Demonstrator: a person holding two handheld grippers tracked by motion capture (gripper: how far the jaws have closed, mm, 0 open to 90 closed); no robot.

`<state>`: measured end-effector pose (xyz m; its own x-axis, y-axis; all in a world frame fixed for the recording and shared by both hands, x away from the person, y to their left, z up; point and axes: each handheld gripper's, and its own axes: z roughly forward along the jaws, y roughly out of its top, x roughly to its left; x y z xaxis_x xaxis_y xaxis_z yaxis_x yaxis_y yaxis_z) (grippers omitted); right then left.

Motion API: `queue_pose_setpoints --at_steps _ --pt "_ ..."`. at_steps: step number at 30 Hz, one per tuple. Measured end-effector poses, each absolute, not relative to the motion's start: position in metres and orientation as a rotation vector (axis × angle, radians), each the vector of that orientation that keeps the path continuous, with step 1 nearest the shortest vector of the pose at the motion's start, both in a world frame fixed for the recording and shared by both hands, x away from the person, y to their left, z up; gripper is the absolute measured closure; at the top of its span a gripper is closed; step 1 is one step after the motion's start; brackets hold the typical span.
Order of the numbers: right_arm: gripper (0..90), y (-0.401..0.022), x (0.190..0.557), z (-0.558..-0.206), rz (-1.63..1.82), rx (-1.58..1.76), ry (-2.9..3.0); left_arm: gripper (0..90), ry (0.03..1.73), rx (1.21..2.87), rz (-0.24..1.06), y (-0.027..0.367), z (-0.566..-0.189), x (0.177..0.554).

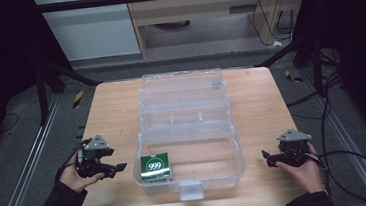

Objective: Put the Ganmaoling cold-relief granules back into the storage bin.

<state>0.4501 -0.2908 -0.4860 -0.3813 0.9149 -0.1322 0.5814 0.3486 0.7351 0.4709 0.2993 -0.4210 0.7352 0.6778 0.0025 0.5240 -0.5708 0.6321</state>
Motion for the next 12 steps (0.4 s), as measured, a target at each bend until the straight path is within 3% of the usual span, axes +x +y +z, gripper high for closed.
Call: queue_pose_setpoints --at_steps 12 --pt "1.8 -0.293 0.450 -0.489 0.814 1.312 2.070 19.7 1.191 2.156 0.480 0.314 -0.458 0.476"
